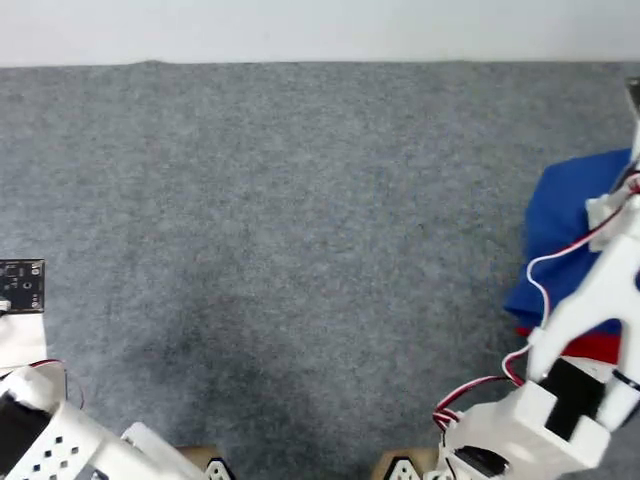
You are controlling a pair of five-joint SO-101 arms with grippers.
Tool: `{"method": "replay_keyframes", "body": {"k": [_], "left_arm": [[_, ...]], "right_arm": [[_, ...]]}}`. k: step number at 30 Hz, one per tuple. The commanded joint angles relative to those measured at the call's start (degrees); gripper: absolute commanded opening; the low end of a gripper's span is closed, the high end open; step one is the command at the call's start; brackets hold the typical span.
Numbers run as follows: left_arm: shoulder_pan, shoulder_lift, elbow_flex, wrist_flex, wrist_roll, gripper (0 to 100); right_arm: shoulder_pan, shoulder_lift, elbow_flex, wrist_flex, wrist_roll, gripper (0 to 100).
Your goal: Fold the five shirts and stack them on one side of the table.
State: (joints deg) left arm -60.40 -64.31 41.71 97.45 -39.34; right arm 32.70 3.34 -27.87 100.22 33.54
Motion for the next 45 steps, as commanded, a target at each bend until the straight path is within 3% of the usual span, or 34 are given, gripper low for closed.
{"method": "replay_keyframes", "body": {"k": [1,15,23,27,34,36,40,42,45], "left_arm": [[-0.1,-0.4,-0.2,-0.8,-0.3,0],[0.0,-0.5,3.0,-1.1,-0.3,0],[0.3,-0.5,3.1,-1.1,-0.3,0],[0.3,-0.5,3.1,-1.1,-0.3,0],[0.3,-0.5,3.1,-1.1,-0.3,0],[0.3,-0.5,3.1,-1.1,-0.3,0],[0.3,-0.5,3.1,-1.1,-0.3,0],[0.3,-0.5,3.1,-1.1,-0.3,0],[0.3,-0.5,3.1,-1.1,-0.3,0]], "right_arm": [[3.6,2.3,-0.4,-3.2,1.1,0.9],[10.9,21.4,-0.4,-20.4,13.8,1.4],[12.1,14.9,-3.1,-13.6,14.8,27.3],[12.0,9.3,-5.1,-10.4,12.7,30.4],[11.3,4.2,-4.9,-11.4,14.2,28.9],[9.4,5.6,-4.8,-11.4,16.0,22.6],[8.2,10.0,-5.1,-17.9,16.7,0.0],[9.1,12.1,-5.1,-22.1,16.7,3.9],[10.0,15.5,-5.1,-27.7,16.8,1.3]]}}
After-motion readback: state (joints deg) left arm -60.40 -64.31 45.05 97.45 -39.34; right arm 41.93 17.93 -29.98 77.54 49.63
